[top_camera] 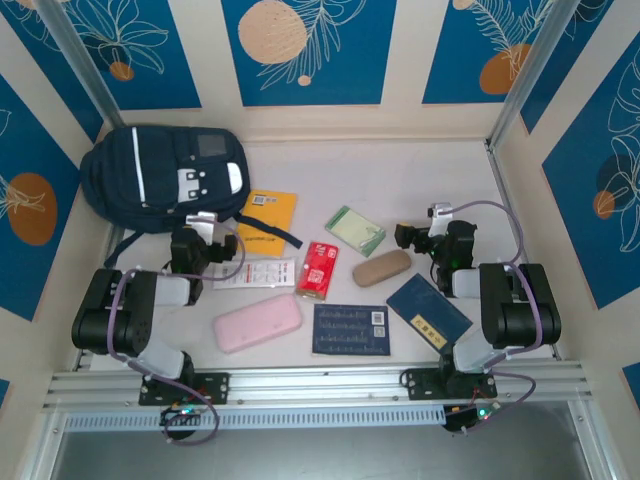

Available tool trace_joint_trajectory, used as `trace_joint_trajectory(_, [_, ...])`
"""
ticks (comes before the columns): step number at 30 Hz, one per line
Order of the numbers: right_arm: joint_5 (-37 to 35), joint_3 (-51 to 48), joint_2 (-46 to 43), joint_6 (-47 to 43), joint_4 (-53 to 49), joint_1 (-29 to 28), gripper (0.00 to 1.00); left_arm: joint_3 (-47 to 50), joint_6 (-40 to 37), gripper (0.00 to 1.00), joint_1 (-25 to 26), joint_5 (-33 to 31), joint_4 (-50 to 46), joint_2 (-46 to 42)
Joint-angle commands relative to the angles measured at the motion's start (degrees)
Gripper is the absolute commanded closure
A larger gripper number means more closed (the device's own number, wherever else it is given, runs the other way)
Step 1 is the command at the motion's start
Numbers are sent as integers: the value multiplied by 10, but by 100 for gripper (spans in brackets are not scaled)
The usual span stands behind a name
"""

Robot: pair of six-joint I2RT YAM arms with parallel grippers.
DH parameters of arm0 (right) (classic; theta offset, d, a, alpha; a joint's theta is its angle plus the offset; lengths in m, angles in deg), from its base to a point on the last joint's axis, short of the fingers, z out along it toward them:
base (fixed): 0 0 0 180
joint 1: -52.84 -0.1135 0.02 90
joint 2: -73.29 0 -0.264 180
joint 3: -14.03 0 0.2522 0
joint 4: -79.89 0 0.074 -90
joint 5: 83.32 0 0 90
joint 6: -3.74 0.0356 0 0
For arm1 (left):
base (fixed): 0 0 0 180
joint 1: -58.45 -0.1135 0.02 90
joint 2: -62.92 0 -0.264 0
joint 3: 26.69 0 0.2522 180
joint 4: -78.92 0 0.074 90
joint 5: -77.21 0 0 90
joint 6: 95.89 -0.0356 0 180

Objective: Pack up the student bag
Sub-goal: Move the student bag to the top-center of the table.

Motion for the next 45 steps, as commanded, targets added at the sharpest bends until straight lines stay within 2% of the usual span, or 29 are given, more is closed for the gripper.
trace_joint_trajectory(1, [0,6,-5,-7,3,-1,1,-7,4,0,-3,0,8,-4])
trace_joint_trajectory(10, [36,-9,-7,5,29,18,1,-7,5,0,-7,7,7,-4])
trace_joint_trajectory(22, [26,-11,-11,3,29,14,1,-5,5,0,-7,7,12,-6])
trace_joint_trajectory(25, [18,-14,-53,-6,-1,4,1,-13,11,0,-7,-11,-33,-45])
trace_joint_trajectory(28, [-41,36,-139,-24,-151,-33,1,-32,11,0,-5,-24,-119,-126])
trace_joint_trajectory(30, [-104,67,-185,-9,-204,-76,1,-60,-15,0,12,-30,-192,-212])
trace_joint_trajectory(33, [-153,104,-238,-27,-228,-158,1,-132,-99,0,72,-43,-305,-314])
trace_joint_trajectory(35, [-162,142,-259,-44,-271,-215,1,-191,-112,0,116,-45,-367,-340])
trace_joint_trajectory(37, [-165,189,-274,-61,-329,-272,1,-253,-85,0,149,-34,-425,-355])
trace_joint_trajectory(39, [-166,251,-288,-71,-414,-330,1,-315,-32,0,163,14,-490,-364])
trace_joint_trajectory(40, [-173,282,-292,-71,-455,-353,1,-337,-17,0,169,12,-510,-363])
trace_joint_trajectory(41, [-183,318,-293,-71,-502,-379,1,-359,8,0,178,-20,-534,-356])
trace_joint_trajectory(43, [-233,380,-288,-40,-582,-418,1,-412,104,0,179,-95,-601,-333])
trace_joint_trajectory(45, [-261,438,-298,122,-708,-417,1,-477,166,0,179,-137,-705,-296])
